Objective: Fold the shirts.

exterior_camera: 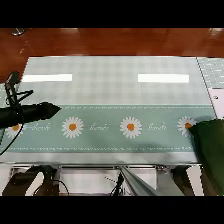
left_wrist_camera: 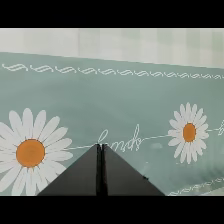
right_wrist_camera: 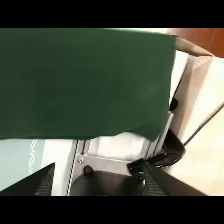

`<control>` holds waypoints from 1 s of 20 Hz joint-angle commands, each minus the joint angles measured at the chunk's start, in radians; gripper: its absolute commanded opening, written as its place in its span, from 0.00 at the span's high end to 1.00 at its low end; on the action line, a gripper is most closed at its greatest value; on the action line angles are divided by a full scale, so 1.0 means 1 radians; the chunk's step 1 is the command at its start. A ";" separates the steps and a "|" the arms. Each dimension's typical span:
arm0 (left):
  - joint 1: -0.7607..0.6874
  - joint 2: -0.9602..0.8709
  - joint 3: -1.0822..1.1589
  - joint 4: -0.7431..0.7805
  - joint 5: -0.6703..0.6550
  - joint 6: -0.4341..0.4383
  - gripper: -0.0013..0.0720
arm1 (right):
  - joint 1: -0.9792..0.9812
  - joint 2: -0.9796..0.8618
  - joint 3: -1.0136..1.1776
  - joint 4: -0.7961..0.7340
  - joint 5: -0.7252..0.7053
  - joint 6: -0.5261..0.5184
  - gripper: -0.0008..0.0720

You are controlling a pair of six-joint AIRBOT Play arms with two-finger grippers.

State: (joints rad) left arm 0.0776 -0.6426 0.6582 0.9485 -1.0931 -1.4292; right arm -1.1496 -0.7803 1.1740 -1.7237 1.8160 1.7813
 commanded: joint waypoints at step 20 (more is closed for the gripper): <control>-0.344 -0.537 0.422 0.230 0.133 0.028 0.95 | 1.289 -0.462 -0.016 0.086 -0.563 0.029 0.95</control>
State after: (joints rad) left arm -0.2577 -1.1259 1.1084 1.0546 -0.9497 -1.3258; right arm 0.0910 -1.1755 1.1576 -1.4769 1.2083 1.7435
